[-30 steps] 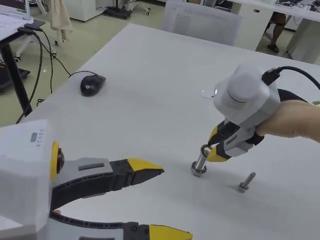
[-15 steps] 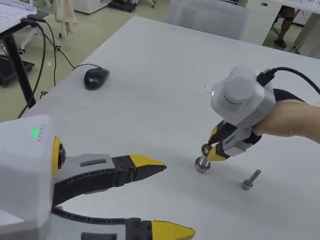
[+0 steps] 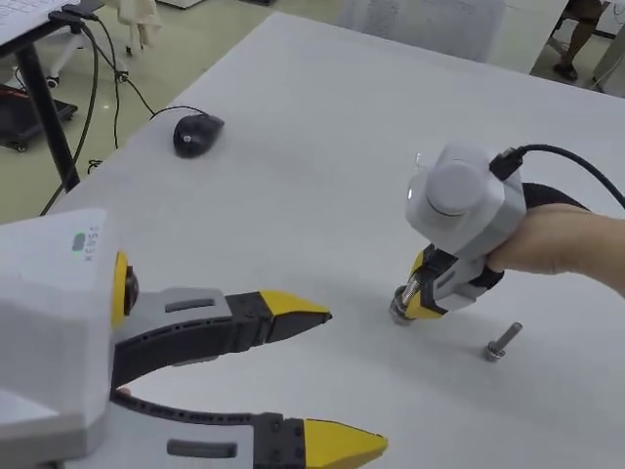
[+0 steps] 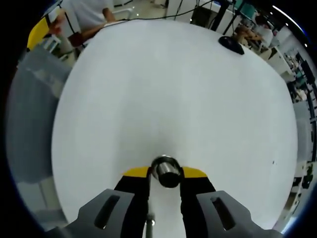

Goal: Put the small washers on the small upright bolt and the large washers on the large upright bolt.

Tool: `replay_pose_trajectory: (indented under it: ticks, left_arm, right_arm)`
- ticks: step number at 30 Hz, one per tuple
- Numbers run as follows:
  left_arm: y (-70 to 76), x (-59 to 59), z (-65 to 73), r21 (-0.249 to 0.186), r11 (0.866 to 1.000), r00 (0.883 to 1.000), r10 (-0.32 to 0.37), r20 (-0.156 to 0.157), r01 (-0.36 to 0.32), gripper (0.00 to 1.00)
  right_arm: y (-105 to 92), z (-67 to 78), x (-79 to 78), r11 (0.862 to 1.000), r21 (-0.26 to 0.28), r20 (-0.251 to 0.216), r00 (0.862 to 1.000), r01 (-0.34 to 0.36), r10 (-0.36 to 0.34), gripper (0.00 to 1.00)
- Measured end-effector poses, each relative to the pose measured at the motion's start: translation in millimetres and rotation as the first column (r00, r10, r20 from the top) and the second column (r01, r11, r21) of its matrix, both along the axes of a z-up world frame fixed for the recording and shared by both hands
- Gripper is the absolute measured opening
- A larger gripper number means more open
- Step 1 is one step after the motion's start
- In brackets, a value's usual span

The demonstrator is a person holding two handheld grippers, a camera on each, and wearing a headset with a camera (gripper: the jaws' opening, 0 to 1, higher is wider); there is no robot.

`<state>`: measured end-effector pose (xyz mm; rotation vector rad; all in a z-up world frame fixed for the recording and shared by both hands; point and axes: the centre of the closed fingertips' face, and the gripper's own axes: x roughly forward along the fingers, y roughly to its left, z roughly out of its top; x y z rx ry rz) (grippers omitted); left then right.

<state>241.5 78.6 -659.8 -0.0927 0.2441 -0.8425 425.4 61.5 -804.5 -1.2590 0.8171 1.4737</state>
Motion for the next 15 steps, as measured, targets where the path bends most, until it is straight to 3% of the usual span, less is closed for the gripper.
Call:
replay_pose_trajectory:
  ticks: [15]
  left_arm:
    - [-1.0,-0.2,-5.6,0.003,1.000,1.000,0.008,-0.012,-0.008,0.50]
  right_arm:
    - [-1.9,-8.5,-4.7,0.999,0.024,-0.014,1.000,-0.023,0.023,0.25]
